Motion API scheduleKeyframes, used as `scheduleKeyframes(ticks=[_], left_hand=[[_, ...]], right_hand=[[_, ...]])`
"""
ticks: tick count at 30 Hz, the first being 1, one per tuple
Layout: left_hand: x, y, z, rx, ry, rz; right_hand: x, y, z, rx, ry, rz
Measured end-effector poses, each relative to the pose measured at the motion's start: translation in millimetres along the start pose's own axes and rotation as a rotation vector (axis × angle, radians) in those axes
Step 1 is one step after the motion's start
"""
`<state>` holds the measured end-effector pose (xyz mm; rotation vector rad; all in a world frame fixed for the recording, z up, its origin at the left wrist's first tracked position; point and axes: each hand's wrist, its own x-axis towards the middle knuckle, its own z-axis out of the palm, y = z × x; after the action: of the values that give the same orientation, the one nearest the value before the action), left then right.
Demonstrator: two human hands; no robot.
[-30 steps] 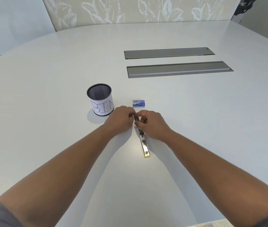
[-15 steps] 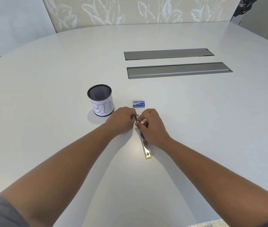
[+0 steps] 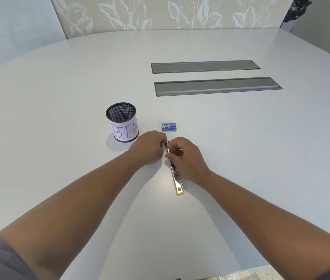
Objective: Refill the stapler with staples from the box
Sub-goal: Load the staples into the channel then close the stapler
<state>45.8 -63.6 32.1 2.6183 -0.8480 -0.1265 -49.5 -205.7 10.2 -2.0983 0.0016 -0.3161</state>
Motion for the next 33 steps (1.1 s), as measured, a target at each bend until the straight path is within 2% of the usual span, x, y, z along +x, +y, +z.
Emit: scheduleKeyframes(ticks=[6, 17, 19, 22, 25, 28, 33], left_hand=[[-0.2, 0.9, 0.8, 0.007, 0.004, -0.010], [-1.9, -1.6, -1.7, -0.064, 0.012, -0.041], [-2.5, -2.4, -3.0, -0.140, 0.056, -0.058], [-6.9, -1.3, -3.1, -0.395, 0.162, -0.143], [-7.6, 4.6, -1.5, -0.573, 0.200, -0.215], [-8.9, 9.9, -1.2, -0.645, 0.177, -0.185], [-9.7, 8.4, -0.2, -0.616, 0.144, -0.191]], right_hand=[[-7.1, 4.0, 1.8, -0.215, -0.055, -0.147], [-9.9, 12.6, -2.1, -0.165, 0.035, -0.043], [-8.8, 13.3, -2.0, -0.117, 0.041, -0.018], [-8.6, 13.7, -1.4, -0.116, 0.040, -0.038], [-8.7, 13.9, -1.6, -0.124, 0.040, -0.059], [-8.3, 13.2, -1.9, -0.150, 0.045, -0.077], [-8.3, 13.1, -2.5, -0.151, 0.044, -0.087]])
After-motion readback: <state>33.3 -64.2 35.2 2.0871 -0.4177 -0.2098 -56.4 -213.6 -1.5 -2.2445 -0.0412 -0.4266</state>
